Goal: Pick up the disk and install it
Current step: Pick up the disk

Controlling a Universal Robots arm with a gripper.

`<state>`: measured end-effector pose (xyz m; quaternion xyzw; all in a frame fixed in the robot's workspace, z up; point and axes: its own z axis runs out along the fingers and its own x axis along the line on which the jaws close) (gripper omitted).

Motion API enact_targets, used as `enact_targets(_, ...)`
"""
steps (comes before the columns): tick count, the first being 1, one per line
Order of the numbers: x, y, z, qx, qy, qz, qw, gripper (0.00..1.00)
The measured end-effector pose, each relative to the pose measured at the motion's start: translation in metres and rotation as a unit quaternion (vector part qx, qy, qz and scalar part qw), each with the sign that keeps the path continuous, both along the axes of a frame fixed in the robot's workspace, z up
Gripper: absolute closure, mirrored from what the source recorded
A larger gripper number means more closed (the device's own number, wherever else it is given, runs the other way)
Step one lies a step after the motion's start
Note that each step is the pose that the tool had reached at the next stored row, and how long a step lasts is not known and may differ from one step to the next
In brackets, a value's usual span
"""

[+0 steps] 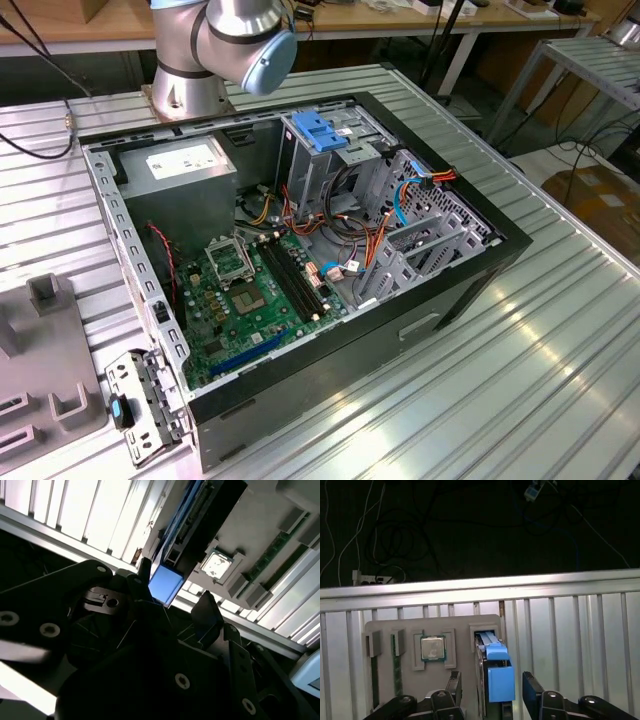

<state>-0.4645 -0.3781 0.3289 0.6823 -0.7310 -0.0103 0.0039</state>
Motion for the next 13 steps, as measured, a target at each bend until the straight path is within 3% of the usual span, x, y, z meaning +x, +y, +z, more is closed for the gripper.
enact_targets(2, -0.0049, 0.0000, -0.0023, 0.0000, -0.0026, 0.000, 1.00000, 0.40)
enact_targets(5, -0.0059, -0.0001, -0.0063, 0.0000, -0.0067, 0.000, 0.99998, 0.40)
enact_targets(13, -0.0010, 0.0001, -0.0211, -0.0001, -0.0073, 0.000, 0.99997, 0.40)
